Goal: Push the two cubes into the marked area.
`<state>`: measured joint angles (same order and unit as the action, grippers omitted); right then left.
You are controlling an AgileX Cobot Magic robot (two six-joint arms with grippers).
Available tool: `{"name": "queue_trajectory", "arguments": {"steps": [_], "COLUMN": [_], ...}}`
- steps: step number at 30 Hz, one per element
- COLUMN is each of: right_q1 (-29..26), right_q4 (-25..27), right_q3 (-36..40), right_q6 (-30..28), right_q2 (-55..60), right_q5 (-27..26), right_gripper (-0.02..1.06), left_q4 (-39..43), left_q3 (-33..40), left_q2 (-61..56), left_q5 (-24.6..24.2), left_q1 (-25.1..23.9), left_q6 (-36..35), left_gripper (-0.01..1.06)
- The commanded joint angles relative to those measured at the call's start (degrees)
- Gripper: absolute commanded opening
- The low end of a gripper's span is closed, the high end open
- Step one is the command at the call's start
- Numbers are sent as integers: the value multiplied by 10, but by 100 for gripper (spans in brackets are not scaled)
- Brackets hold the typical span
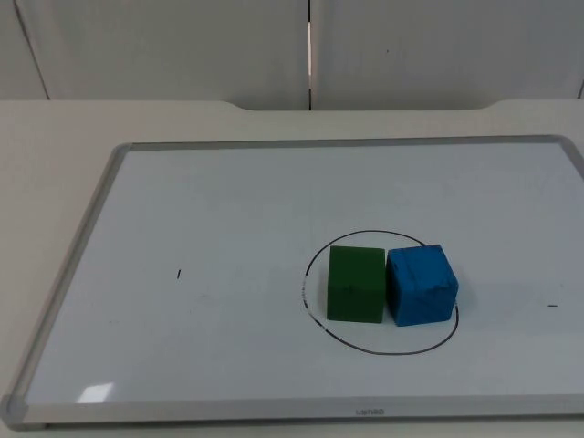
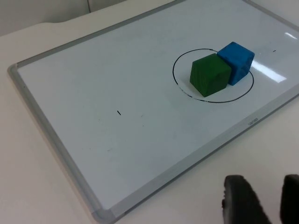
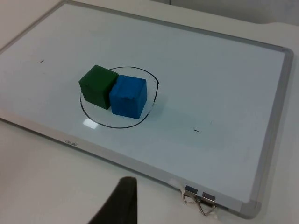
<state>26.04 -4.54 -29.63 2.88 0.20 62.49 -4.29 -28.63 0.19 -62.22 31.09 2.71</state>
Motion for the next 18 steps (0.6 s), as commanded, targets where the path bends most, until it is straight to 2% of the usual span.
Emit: {"name": "queue_trajectory", "arguments": {"steps": [1,3,6,9,18], "right_q1": [-2,-2,-2,-2,-2], "right_q4": [2,2,2,2,2], "right_q3": [1,1,1,1,1], "right_q6": [-2,-2,-2,-2,-2], "right_q2": [-2,-2,-2,-2,-2], "right_q5": [-7,-7,-7,-7,-7], "right_gripper": [105,105,105,105,105], "left_q4": [3,3,3,3,3], "left_q3": [3,3,3,3,3], "left_q2": [-2,-2,-2,-2,-2], "left_q5": [7,7,7,7,7], "left_q1": [1,1,1,1,1], "left_q6": [-3,-3,-3,-3,-3], "left_gripper": [39,62,75,79,78]}}
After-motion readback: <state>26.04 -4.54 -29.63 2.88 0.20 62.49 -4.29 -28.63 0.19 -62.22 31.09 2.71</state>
